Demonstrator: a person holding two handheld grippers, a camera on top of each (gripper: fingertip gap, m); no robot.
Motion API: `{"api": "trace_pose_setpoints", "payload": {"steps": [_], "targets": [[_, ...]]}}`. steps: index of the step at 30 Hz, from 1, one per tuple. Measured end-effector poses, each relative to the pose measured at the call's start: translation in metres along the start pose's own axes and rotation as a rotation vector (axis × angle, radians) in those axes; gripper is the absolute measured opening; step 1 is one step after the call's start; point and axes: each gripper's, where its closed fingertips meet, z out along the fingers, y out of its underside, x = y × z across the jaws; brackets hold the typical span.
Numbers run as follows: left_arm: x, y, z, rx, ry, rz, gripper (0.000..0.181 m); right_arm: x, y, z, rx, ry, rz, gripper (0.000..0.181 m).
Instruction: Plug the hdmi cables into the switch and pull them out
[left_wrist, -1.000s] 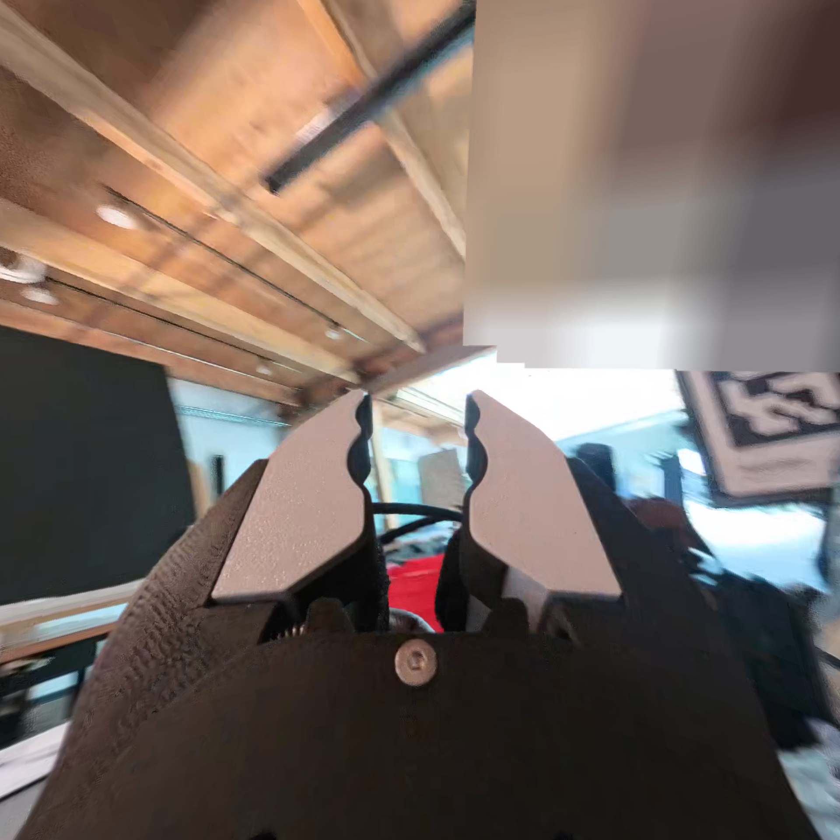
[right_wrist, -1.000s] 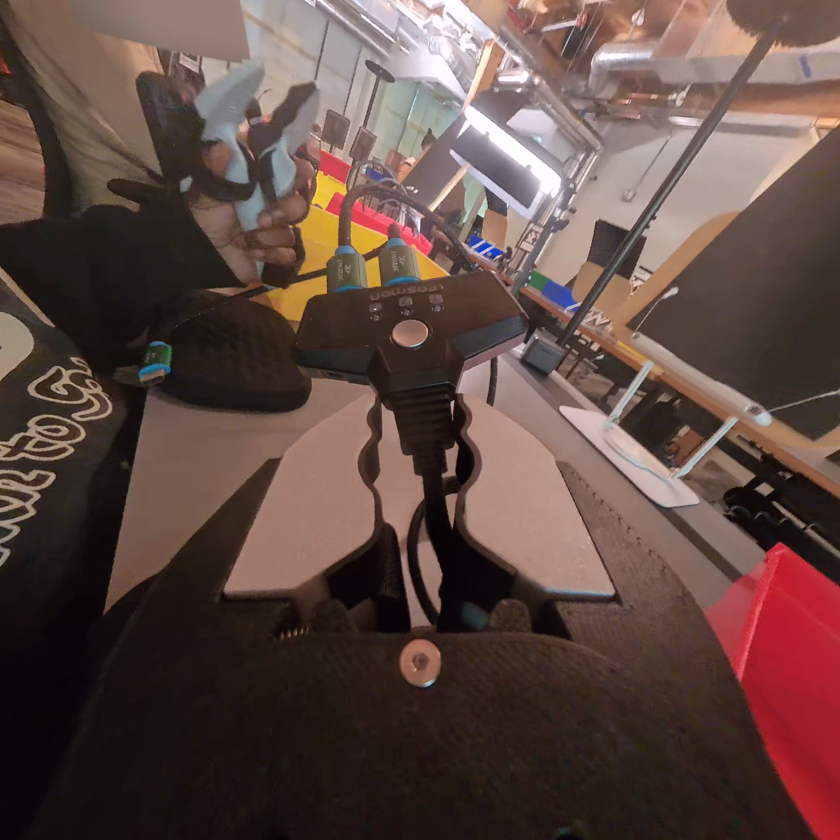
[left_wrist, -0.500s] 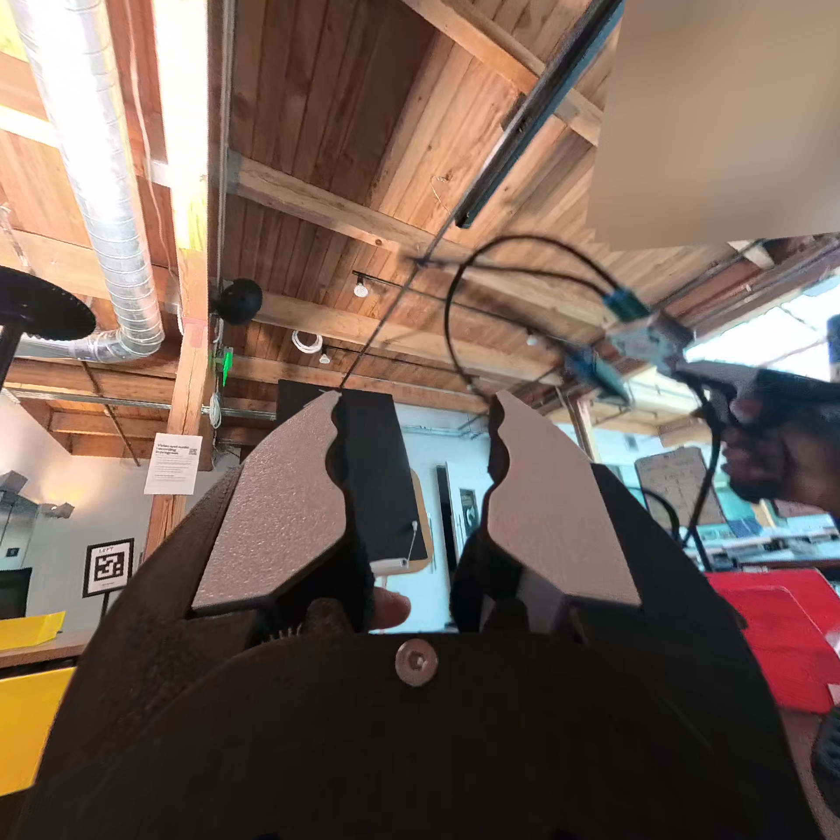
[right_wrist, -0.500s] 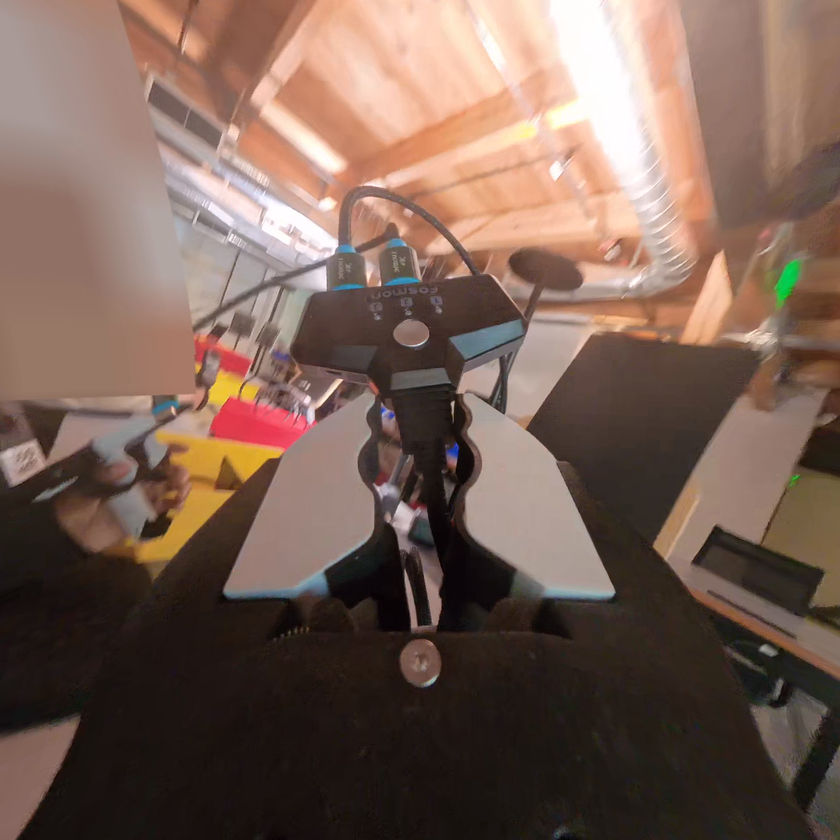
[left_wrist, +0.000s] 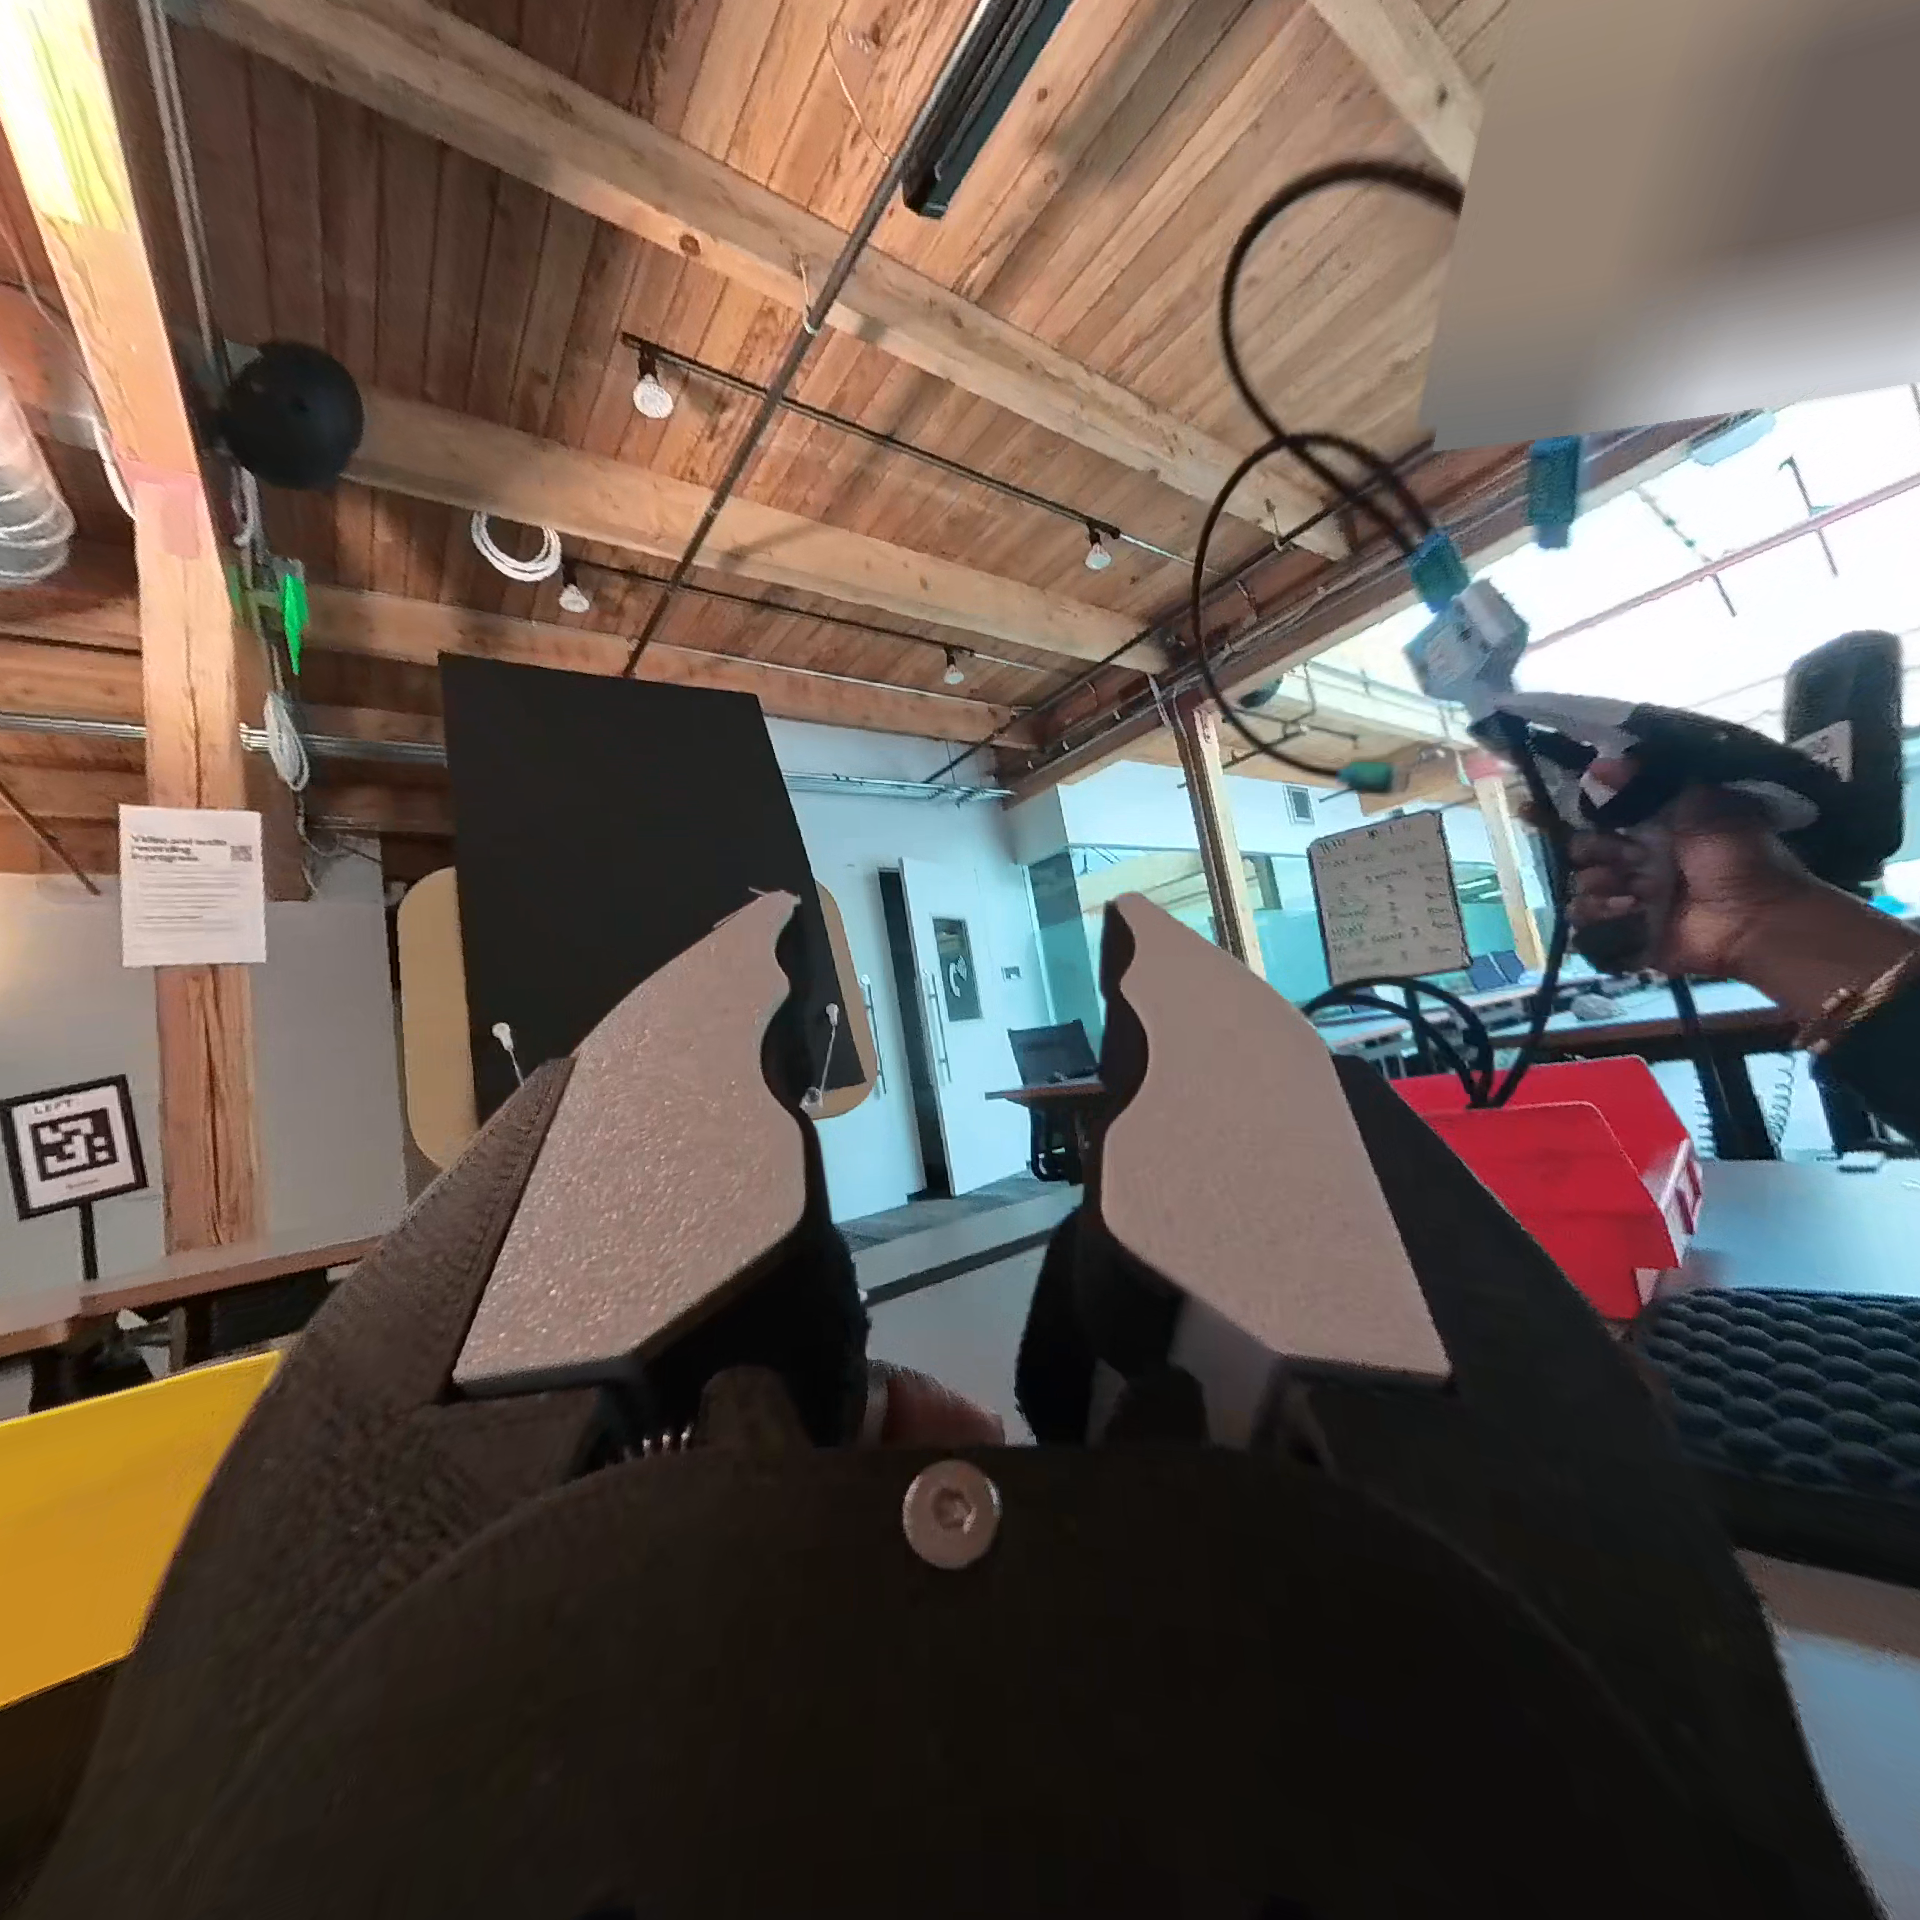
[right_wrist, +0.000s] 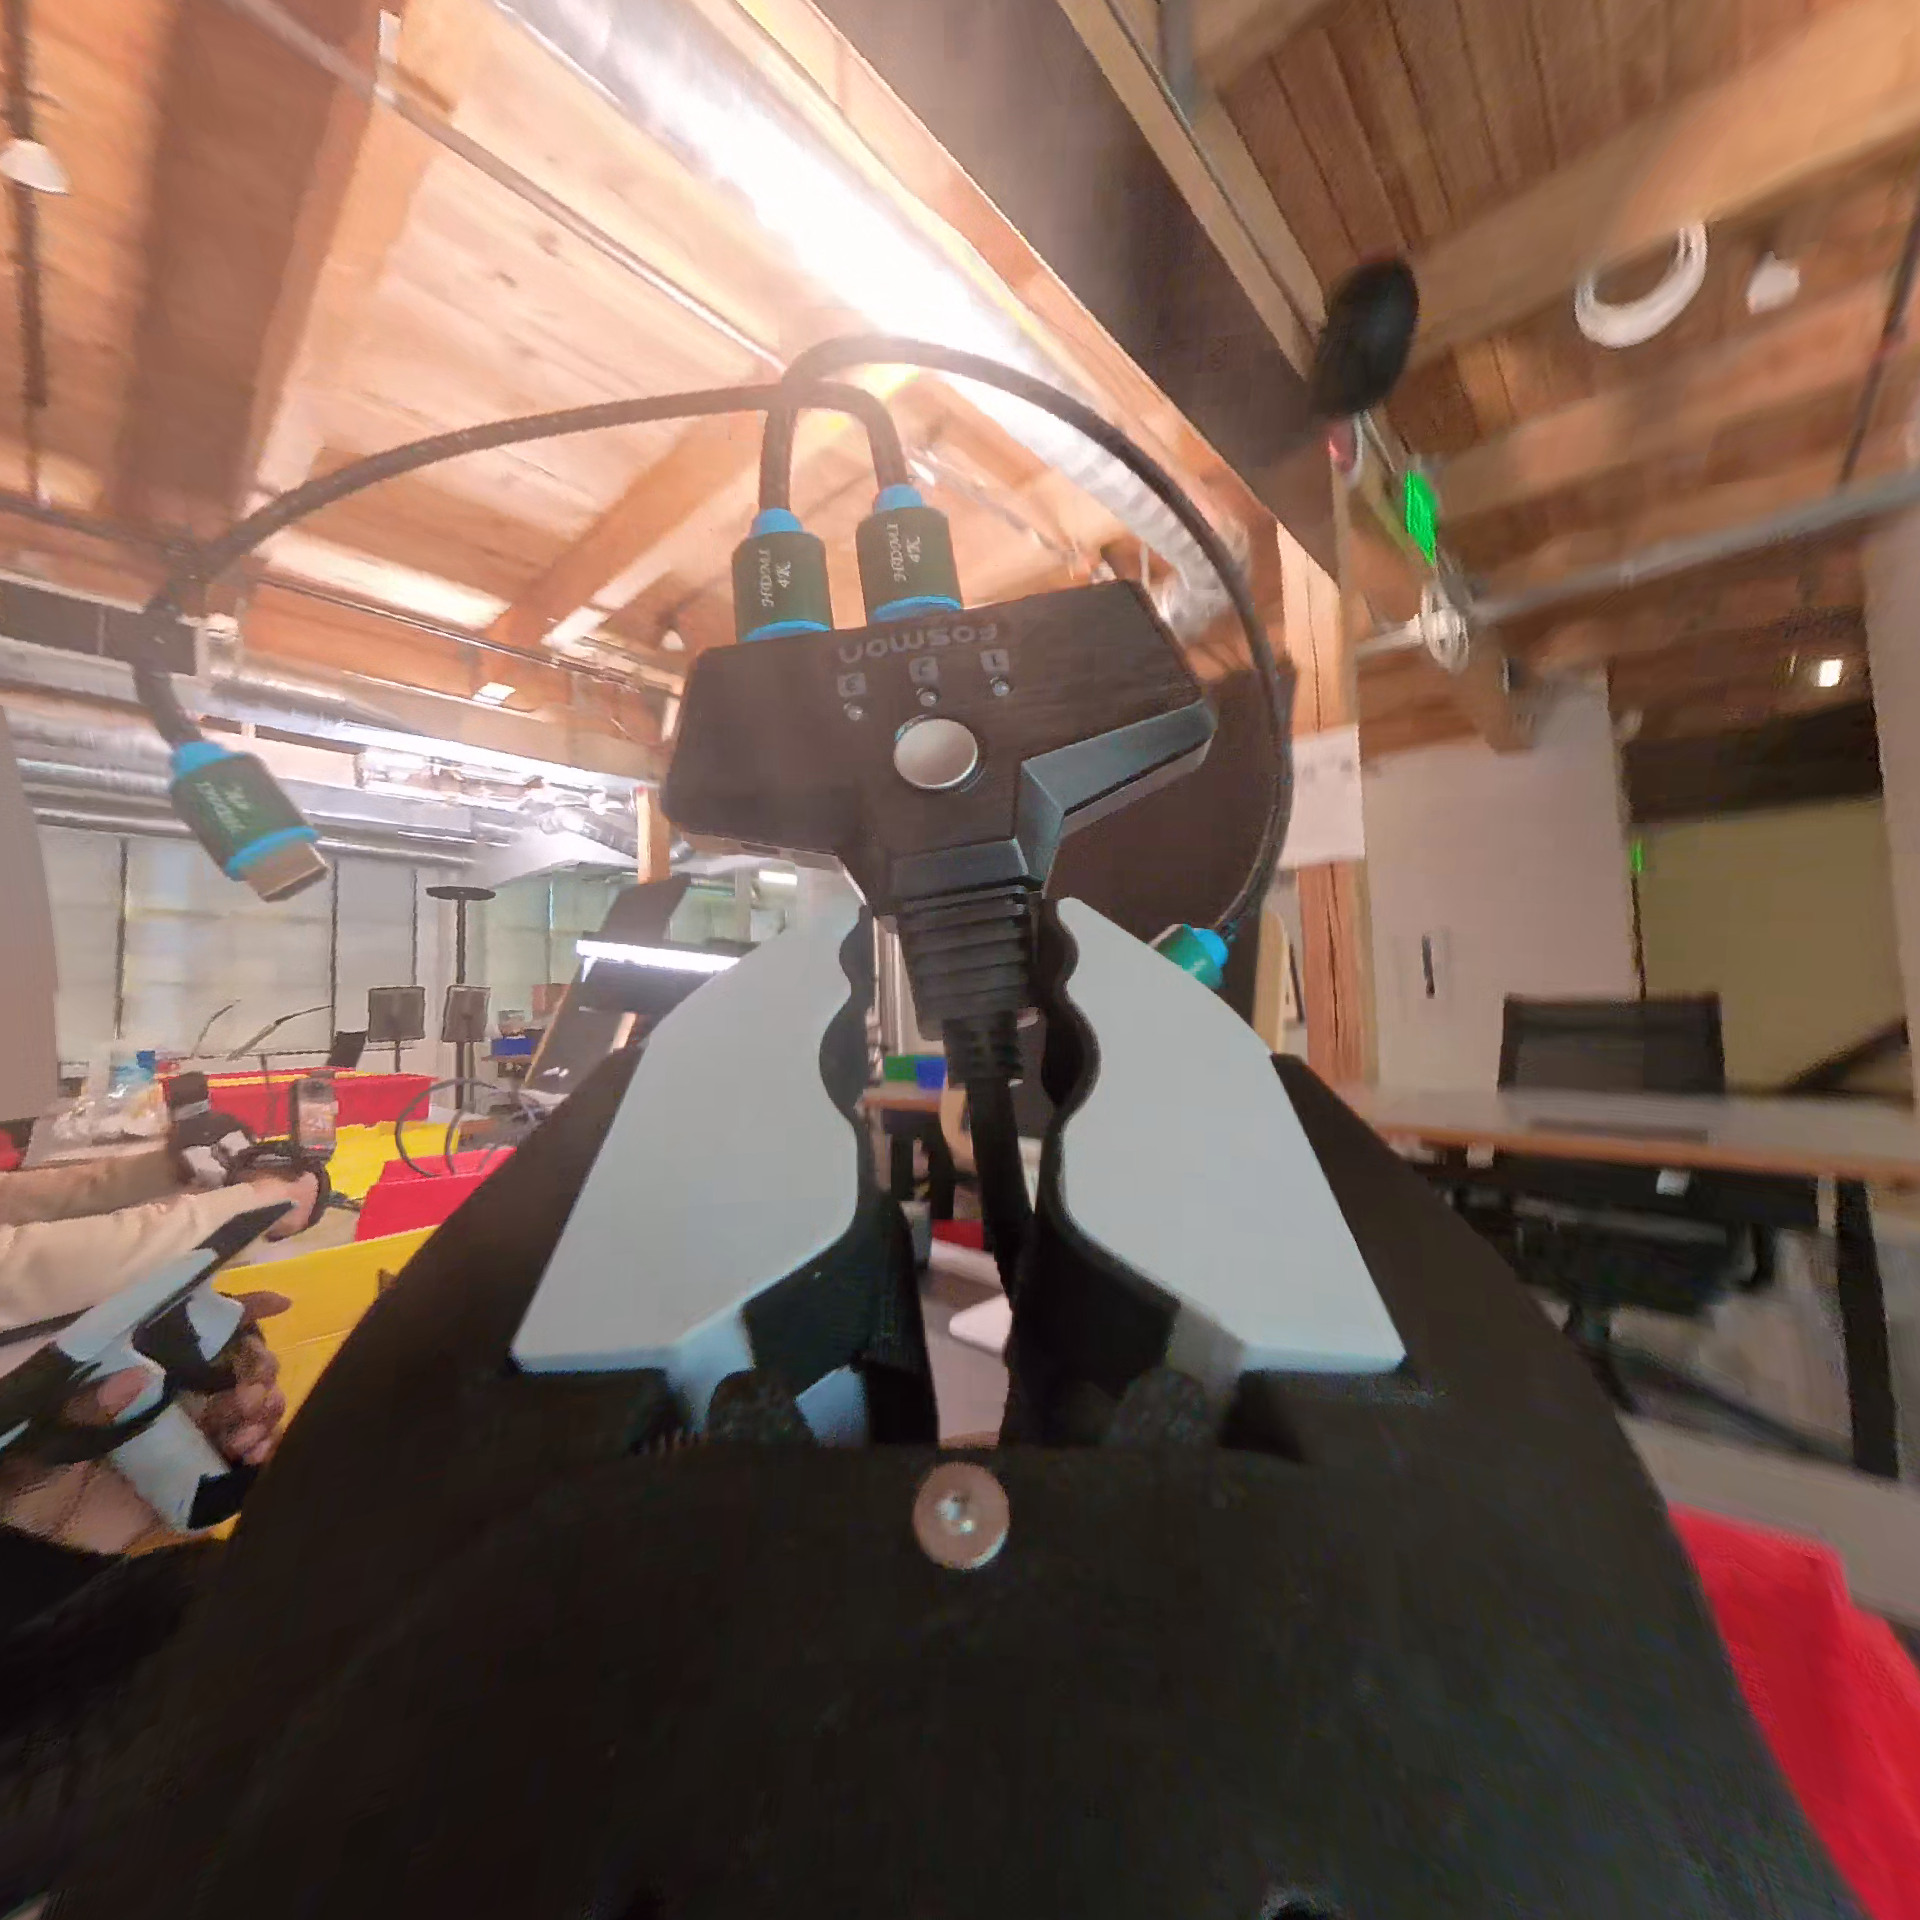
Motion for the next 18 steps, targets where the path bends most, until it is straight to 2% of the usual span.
{"api": "trace_pose_setpoints", "payload": {"steps": [4, 8, 10, 13, 18], "targets": [[0.005, 0.01, 0.002, -0.055, 0.028, 0.008, 0.051, 0.039, 0.026, -0.018, -0.1, 0.024, 0.159, 0.03], [0.012, 0.024, 0.004, -0.139, 0.067, 0.022, 0.05, 0.062, 0.029, -0.037, -0.117, 0.053, 0.286, 0.03], [0.015, 0.029, 0.005, -0.166, 0.081, 0.057, 0.05, 0.07, 0.033, -0.047, -0.173, 0.083, 0.362, 0.03], [0.021, 0.033, 0.006, -0.19, 0.108, 0.088, 0.049, 0.086, 0.051, -0.065, -0.329, 0.196, 0.429, 0.03], [0.023, 0.037, 0.006, -0.209, 0.12, 0.111, 0.049, 0.118, 0.086, -0.099, -0.572, 0.442, 0.375, 0.027]]}}
